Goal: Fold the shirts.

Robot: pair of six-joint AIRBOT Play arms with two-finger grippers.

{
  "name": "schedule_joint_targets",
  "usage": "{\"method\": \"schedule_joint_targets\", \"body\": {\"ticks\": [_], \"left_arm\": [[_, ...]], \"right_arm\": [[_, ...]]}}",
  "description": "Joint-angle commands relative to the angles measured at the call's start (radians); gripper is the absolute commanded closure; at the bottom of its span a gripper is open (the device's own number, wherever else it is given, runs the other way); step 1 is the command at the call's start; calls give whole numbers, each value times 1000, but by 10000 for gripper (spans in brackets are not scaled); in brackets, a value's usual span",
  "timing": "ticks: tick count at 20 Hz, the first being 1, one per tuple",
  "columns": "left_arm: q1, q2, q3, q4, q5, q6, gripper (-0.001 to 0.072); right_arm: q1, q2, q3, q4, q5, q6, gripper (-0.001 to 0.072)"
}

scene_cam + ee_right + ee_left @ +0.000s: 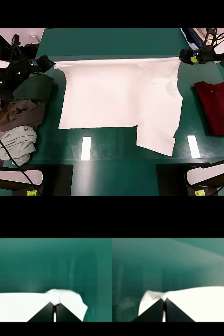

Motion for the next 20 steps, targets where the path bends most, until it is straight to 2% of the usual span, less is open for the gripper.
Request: {"method": "schedule_joint_targets", "body": {"ticks": [1, 4, 9, 13, 14, 15, 16, 18, 20], "left_arm": [[0, -5, -6, 164, -166, 5, 684], [0, -11, -43, 236, -224, 4, 684], [0, -32, -93, 239, -242, -3, 684], [0, -37, -92, 239, -289, -17, 683], [0, -37, -92, 239, -299, -36, 604], [0, -37, -92, 239, -309, -65, 348], [1, -37, -92, 240, -320, -97, 218], [4, -37, -81, 265, -365, -137, 221], [4, -35, -47, 353, -473, -183, 221]], "right_arm": [[16, 9, -34, -125, 146, -7, 697], [16, 53, -169, -124, 147, -7, 697], [16, 101, -342, -123, 137, -6, 696], [16, 121, -388, -120, 151, -5, 689], [16, 121, -382, -114, 169, 3, 650], [16, 121, -373, -113, 187, 5, 443], [16, 121, -357, -113, 212, 6, 340], [15, 122, -312, -113, 293, 5, 340], [2, 149, -294, -110, 386, -12, 341]]}}
